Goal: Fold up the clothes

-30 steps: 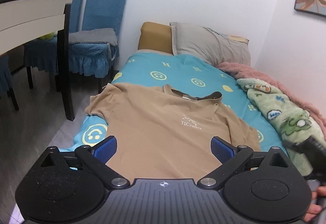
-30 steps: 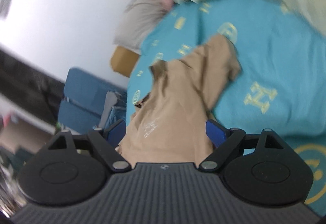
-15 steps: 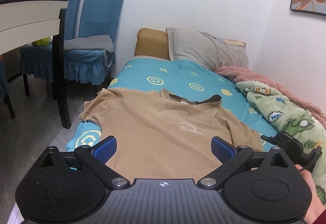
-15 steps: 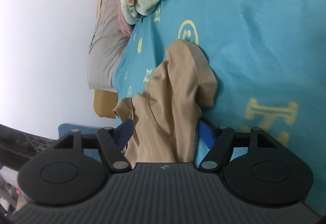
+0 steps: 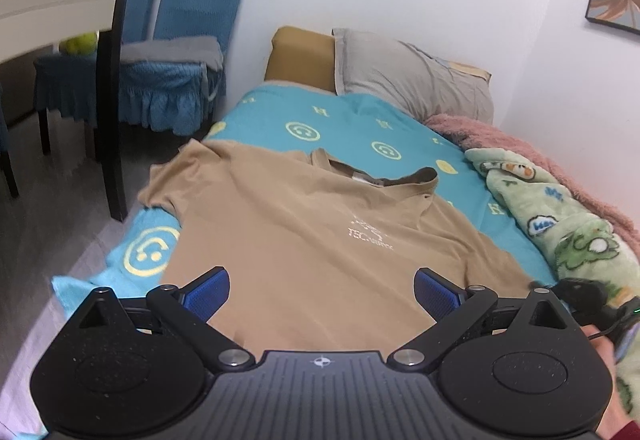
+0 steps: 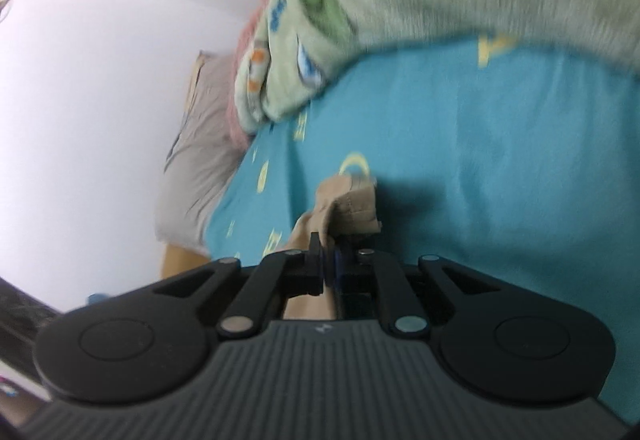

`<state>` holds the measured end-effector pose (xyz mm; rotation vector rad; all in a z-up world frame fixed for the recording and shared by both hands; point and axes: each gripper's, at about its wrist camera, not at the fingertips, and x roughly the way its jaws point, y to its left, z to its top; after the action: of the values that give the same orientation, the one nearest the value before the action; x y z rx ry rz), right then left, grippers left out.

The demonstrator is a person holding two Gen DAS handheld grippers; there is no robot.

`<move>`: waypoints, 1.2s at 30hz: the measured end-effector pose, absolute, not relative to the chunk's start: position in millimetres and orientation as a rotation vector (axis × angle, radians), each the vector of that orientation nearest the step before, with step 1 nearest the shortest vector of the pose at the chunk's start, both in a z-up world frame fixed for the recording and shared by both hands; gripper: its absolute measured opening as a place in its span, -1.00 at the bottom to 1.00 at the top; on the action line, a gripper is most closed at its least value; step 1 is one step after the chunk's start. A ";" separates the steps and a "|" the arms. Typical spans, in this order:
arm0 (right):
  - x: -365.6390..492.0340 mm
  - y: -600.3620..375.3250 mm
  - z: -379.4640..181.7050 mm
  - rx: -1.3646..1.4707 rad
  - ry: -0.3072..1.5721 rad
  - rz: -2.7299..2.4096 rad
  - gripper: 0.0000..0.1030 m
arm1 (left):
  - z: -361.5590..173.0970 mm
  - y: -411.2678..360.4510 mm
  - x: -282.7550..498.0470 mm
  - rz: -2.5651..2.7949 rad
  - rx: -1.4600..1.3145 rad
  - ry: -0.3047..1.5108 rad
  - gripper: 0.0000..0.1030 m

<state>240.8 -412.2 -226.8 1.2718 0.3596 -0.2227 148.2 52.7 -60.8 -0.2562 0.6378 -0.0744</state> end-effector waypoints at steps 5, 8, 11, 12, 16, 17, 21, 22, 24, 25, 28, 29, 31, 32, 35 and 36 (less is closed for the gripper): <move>254.9 -415.0 -241.7 1.294 0.435 -0.153 -0.02 | -65.7 52.6 151.5 -0.080 -0.263 0.659 0.94; 261.5 -413.7 -241.5 1.254 0.401 -0.121 0.17 | -68.6 53.2 155.2 -0.079 -0.275 0.671 0.94; 275.7 -415.4 -239.9 1.170 0.427 -0.132 0.16 | -72.6 58.9 158.5 -0.082 -0.314 0.699 0.91; 281.5 -417.3 -240.0 1.147 0.419 -0.135 0.16 | -73.7 61.5 158.5 -0.084 -0.328 0.697 0.91; 306.6 -422.8 -242.1 1.124 0.398 -0.073 0.15 | -79.0 68.6 162.9 -0.072 -0.347 0.700 0.90; 311.9 -421.5 -240.6 1.105 0.401 -0.063 0.17 | -80.3 70.3 165.2 -0.074 -0.366 0.703 0.89; 333.5 -416.5 -234.2 1.038 0.439 -0.087 -0.69 | -78.1 77.1 170.8 -0.105 -0.487 0.692 0.88; 336.0 -417.8 -230.1 1.012 0.457 -0.118 -0.82 | -75.4 77.7 170.4 -0.106 -0.491 0.680 0.88; 333.2 -420.4 -213.9 0.942 0.427 -0.161 -0.82 | -70.8 77.2 169.5 -0.096 -0.470 0.667 0.88; 331.3 -422.4 -203.9 0.910 0.408 -0.179 -0.82 | -68.6 76.6 168.9 -0.089 -0.454 0.662 0.88; 329.7 -426.9 -169.4 0.833 0.371 -0.222 -0.83 | -62.8 76.5 164.4 -0.080 -0.414 0.647 0.85; 330.3 -424.2 -155.7 0.794 0.366 -0.227 -0.83 | -60.8 77.1 162.1 -0.081 -0.401 0.645 0.85; 329.2 -413.4 -127.2 0.692 0.359 -0.231 -0.83 | -56.4 77.9 157.8 -0.081 -0.363 0.644 0.85; 326.7 -406.2 -112.7 0.625 0.360 -0.234 -0.83 | -53.9 78.0 155.3 -0.080 -0.335 0.644 0.85; 322.6 -370.2 -74.3 0.412 0.359 -0.243 -0.83 | -45.4 79.5 146.0 -0.071 -0.246 0.635 0.85; 323.1 -355.0 -62.8 0.348 0.353 -0.242 -0.83 | -42.6 80.7 142.4 -0.069 -0.223 0.628 0.85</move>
<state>323.1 -355.0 -62.8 0.3475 0.3530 -0.2420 142.4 80.7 -42.6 -0.2233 0.6284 -0.0690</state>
